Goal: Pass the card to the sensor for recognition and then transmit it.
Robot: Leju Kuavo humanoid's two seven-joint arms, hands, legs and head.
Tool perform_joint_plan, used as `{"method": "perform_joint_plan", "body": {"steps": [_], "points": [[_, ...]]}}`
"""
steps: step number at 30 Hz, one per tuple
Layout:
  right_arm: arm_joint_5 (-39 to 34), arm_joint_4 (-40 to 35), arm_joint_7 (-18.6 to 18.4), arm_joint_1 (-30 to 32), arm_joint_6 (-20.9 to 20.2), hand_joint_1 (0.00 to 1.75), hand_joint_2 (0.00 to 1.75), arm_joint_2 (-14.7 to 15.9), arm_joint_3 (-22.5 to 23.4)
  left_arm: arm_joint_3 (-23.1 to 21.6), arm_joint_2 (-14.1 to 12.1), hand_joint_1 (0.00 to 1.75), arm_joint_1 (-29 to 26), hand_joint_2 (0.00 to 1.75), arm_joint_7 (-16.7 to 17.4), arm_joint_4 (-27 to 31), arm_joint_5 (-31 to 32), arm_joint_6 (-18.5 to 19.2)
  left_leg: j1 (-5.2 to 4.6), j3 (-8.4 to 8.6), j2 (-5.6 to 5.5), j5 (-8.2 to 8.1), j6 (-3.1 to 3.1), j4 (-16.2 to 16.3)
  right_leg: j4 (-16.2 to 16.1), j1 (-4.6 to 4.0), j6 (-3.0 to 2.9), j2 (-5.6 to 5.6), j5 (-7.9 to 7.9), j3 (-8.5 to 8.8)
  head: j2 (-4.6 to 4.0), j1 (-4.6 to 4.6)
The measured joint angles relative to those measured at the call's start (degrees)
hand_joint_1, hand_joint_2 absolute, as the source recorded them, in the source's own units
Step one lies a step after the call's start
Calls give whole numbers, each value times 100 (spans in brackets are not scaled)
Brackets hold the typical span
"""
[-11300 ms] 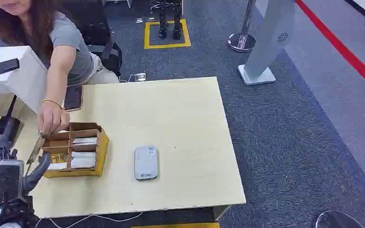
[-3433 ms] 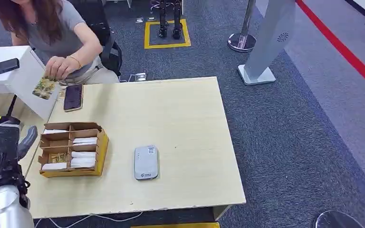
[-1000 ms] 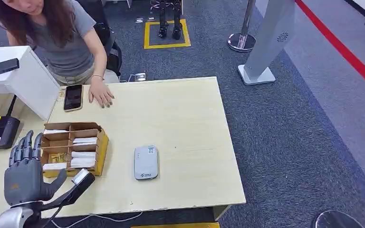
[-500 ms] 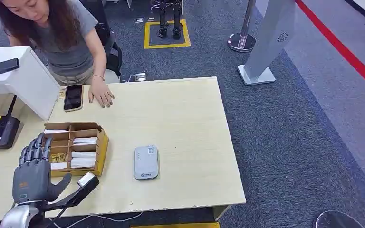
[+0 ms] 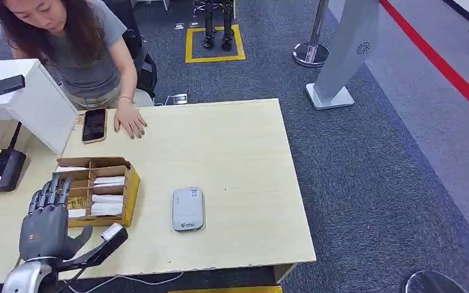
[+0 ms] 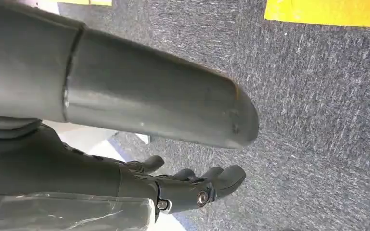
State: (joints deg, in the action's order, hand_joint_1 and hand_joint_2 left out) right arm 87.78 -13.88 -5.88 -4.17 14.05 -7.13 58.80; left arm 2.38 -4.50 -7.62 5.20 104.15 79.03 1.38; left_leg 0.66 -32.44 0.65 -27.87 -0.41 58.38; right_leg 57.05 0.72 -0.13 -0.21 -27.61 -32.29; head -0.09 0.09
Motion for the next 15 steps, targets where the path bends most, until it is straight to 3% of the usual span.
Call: {"method": "perform_joint_plan", "body": {"steps": [15], "points": [[55, 0, -7, -18, 0, 0, 0, 0, 15, -123, -22, 0, 85, 175, 146, -321, 243, 129, 0, 0, 0, 0, 0, 0, 0, 0, 0, 0, 0, 0, 0, 2]]}}
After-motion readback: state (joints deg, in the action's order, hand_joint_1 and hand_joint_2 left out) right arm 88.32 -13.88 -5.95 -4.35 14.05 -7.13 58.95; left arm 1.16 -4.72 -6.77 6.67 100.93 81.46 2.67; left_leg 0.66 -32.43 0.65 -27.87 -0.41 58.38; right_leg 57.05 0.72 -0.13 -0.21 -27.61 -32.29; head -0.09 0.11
